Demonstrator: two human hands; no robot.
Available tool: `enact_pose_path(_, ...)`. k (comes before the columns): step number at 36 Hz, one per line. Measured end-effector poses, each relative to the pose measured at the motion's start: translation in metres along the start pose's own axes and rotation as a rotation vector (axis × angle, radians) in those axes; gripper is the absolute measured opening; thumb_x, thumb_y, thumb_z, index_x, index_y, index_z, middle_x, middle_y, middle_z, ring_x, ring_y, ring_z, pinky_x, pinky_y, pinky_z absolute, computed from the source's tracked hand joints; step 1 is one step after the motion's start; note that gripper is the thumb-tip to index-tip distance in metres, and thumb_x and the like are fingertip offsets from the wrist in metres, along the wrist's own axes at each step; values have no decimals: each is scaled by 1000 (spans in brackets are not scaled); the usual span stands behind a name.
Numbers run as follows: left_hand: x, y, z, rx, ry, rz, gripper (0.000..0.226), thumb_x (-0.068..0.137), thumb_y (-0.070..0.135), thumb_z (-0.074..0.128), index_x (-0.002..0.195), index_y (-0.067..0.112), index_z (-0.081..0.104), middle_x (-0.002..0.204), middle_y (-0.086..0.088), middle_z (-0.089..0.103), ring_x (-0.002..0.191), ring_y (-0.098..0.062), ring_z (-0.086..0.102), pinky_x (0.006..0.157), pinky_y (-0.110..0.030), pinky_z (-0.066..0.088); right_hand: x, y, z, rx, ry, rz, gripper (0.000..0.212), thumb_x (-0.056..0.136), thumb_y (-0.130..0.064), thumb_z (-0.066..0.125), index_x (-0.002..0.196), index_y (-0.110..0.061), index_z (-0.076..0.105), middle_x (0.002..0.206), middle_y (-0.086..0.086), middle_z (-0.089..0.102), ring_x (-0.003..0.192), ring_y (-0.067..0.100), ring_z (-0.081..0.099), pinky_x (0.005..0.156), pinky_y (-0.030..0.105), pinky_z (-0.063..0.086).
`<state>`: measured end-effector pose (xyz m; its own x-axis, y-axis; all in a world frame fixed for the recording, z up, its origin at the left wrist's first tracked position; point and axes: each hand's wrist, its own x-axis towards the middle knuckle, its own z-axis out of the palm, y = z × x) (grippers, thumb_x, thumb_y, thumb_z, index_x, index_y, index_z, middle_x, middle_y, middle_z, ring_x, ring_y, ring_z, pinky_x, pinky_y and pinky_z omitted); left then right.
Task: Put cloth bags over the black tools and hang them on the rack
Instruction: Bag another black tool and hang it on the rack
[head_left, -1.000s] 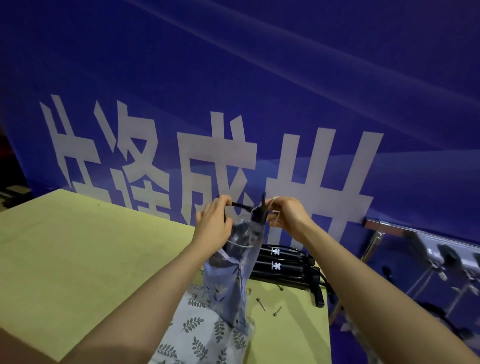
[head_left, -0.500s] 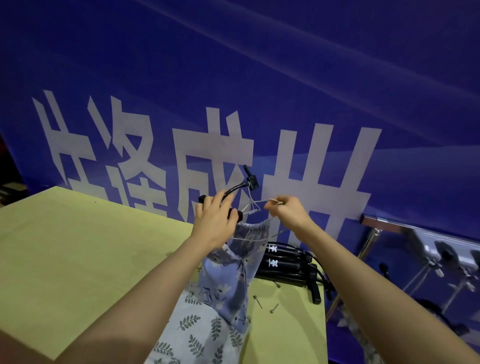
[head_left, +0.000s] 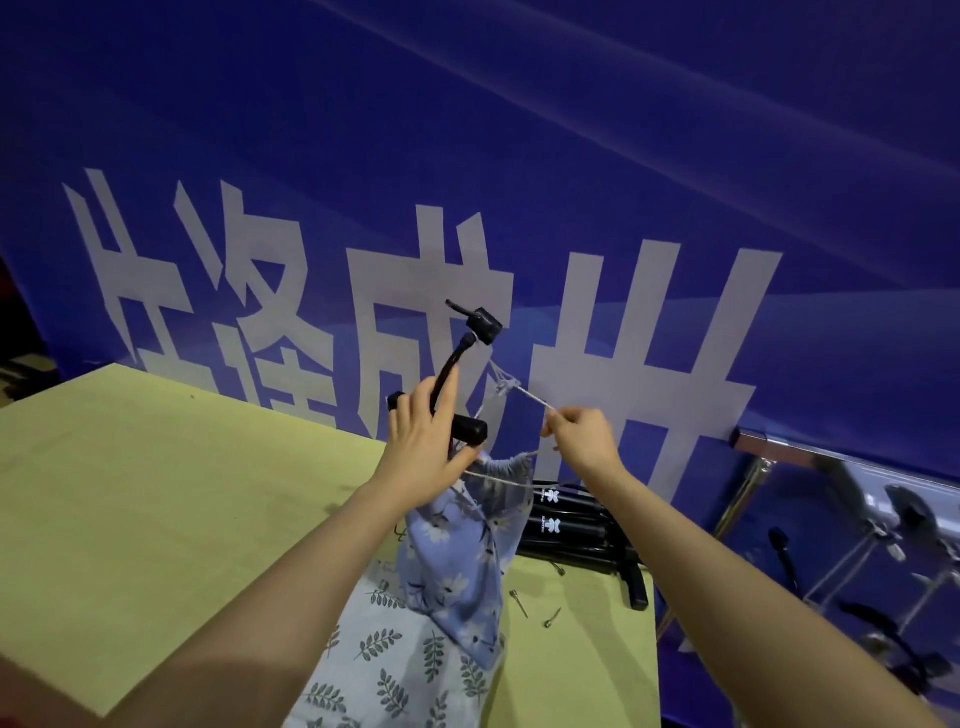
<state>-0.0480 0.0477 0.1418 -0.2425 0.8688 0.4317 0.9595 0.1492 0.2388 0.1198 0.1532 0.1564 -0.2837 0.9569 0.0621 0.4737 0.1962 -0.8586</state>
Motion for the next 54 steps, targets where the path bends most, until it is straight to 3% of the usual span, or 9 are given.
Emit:
enact_pose_path(3, 2, -1, -1, -50, -27, 6, 101, 87, 51, 55, 144, 24, -24, 150, -8, 12, 128, -30, 25, 111, -47, 23, 4, 1, 1, -9, -7, 43, 42, 98, -27, 46, 61, -15, 62, 61, 2, 54, 67, 21, 53, 69, 32, 44)
enact_pose_path(7, 7, 1, -2, -5, -51, 28, 95, 90, 51, 52, 150, 15, -12, 147, -5, 15, 128, -28, 25, 109, -43, 23, 2, 2, 4, -47, -15, 53, 39, 94, -17, 46, 58, -13, 62, 52, -1, 48, 55, 16, 44, 55, 28, 38)
enact_pose_path(17, 19, 10, -2, -186, -85, 4, 70, 86, 60, 45, 138, 16, 28, 127, -2, 36, 116, -23, 33, 96, -36, 24, -1, 14, 4, -16, -23, 57, 32, 94, -19, 48, 71, -7, 67, 57, 0, 50, 56, 15, 44, 62, 29, 42)
enact_pose_path(21, 21, 19, -2, -246, -5, -82, 42, 101, 35, 30, 139, 16, 30, 136, -6, 41, 118, -26, 36, 98, -38, 23, -4, 13, 2, -9, 16, -31, 35, 96, -22, 47, 69, -9, 64, 53, 2, 48, 52, 18, 42, 58, 29, 38)
enact_pose_path(28, 27, 20, -8, -73, 33, 19, 42, 93, 5, 35, 130, 26, 35, 113, -7, 49, 100, -30, 48, 85, -37, 36, -7, -15, -17, 260, 120, -245, 45, 95, -18, 52, 55, -15, 32, 46, -5, 25, 44, 11, 23, 55, 29, 25)
enact_pose_path(35, 32, 28, -13, 60, 9, -38, 42, 97, 7, 39, 138, 13, 33, 123, -10, 48, 105, -30, 53, 74, -30, 34, -16, -58, -27, 434, 125, -342, 55, 93, -20, 60, 47, -16, 30, 34, -12, 25, 33, 4, 24, 71, 19, 46)
enact_pose_path(41, 35, 25, -20, 116, -21, -95, 43, 97, 8, 40, 140, 10, 33, 125, -12, 47, 103, -31, 57, 71, -33, 39, -16, -97, -32, 447, 83, -417, 51, 89, -21, 65, 46, -16, 37, 36, -12, 33, 38, 3, 31, 56, 20, 40)
enact_pose_path(46, 42, 22, -34, 96, -57, -126, 48, 95, 7, 42, 142, 11, 31, 126, -16, 48, 109, -37, 55, 83, -43, 45, -18, -123, -41, 226, -136, -466, 16, 83, 0, 60, 74, -10, 54, 64, -1, 47, 61, 12, 45, 58, 15, 43)
enact_pose_path(54, 30, 18, -30, -2, -83, -174, 46, 100, 17, 33, 145, 10, 31, 127, -15, 50, 113, -36, 52, 85, -42, 44, -28, -128, -50, 91, -169, -401, 31, 80, 17, 45, 78, -13, 54, 69, 0, 44, 57, 10, 40, 48, 13, 37)
